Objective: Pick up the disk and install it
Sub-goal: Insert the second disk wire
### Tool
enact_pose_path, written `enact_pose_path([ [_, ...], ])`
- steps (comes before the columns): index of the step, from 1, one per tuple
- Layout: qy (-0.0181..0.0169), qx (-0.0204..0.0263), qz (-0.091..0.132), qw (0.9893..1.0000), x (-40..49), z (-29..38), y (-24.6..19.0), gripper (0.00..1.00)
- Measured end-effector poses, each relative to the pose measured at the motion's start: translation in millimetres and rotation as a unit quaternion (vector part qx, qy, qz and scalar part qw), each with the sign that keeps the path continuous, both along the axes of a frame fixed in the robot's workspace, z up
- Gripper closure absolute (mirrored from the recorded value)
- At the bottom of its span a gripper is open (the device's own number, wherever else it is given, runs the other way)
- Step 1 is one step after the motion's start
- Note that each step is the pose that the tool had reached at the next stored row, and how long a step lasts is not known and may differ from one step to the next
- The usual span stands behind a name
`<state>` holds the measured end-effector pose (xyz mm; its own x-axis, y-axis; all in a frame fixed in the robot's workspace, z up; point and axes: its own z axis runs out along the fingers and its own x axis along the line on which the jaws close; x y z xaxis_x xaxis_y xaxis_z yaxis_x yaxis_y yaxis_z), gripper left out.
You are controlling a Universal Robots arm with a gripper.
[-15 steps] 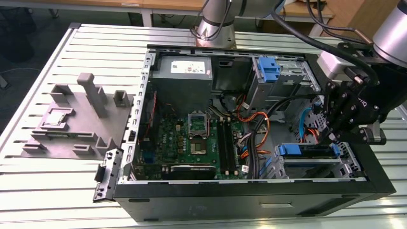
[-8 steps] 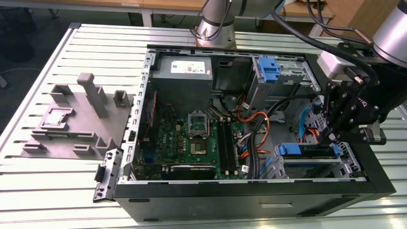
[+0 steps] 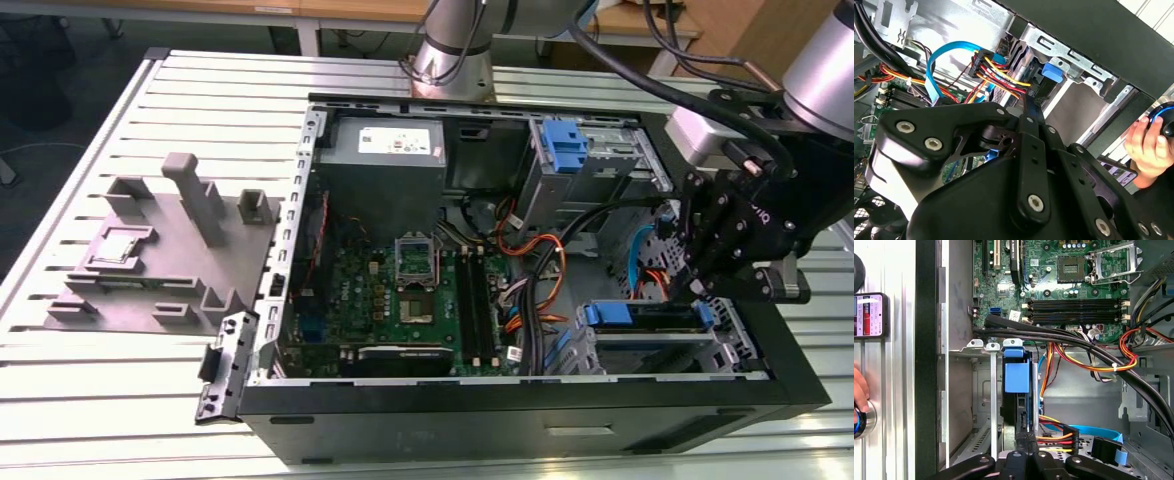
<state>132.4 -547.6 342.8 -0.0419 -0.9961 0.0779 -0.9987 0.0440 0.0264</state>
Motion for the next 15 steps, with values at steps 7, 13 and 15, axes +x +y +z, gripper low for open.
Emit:
enact_pose_path([
  [7, -0.0002, 0.0001, 0.000, 1.0000, -15.7, 0.0, 0.0, 0.90],
  [13, 0.0001, 0.0000, 0.000, 1.0000, -16.3, 4.6, 0.1, 0.90],
  [15, 0.0002, 0.0000, 0.000, 1.0000, -16.4, 9.8, 0.2, 0.90],
])
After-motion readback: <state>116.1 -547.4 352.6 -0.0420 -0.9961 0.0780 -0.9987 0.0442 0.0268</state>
